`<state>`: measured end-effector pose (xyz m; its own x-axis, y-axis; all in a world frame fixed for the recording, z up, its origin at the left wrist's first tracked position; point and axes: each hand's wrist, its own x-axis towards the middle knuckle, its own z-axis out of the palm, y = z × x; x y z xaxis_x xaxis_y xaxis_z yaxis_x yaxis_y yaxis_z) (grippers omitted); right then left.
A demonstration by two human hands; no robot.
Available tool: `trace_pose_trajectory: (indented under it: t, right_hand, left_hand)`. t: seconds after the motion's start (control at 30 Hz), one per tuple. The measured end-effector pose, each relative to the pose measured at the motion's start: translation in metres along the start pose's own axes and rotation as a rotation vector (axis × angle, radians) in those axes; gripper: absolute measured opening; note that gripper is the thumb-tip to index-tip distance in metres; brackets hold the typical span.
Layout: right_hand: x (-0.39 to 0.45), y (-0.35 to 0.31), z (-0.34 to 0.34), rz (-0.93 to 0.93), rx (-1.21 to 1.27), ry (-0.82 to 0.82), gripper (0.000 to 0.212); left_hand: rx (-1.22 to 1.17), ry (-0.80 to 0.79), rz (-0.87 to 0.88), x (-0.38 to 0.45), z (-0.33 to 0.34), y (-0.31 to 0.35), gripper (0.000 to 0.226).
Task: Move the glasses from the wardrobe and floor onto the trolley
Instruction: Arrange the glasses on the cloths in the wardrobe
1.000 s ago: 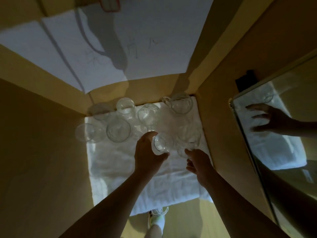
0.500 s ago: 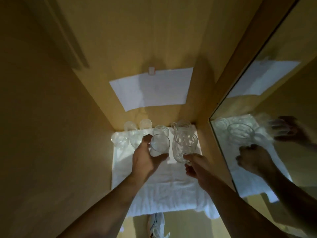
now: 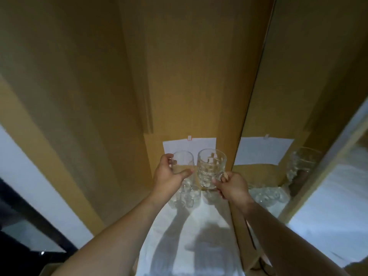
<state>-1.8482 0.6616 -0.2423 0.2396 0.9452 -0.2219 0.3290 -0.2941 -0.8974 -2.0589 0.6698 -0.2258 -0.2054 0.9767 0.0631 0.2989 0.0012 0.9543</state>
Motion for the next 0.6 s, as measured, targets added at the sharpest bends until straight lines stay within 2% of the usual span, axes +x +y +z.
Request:
trace_pose_trajectory:
  t: [0.2,0.37,0.47,0.6]
  right_hand:
    - [-0.085,-0.044,-0.049,-0.156,0.015,-0.007,0.049]
    - [-0.144,-0.056,-0.099,-0.238,0.015,-0.044,0.046]
    - [-0.174,-0.055,-0.127,-0.267,0.024,-0.018,0.048]
    - [-0.206,-0.047,-0.159,-0.262,0.036,-0.002,0.048]
  left_hand:
    - [-0.025,0.091,0.069,-0.073,-0.032,0.073,0.072]
    - [-0.076,0.089,0.17,-0.131,-0.039,0.111,0.08]
    - [-0.111,0.072,0.206,-0.159,-0.034,0.129,0.064]
    - [-0.169,0.016,0.254,-0.184,-0.02,0.148,0.063]
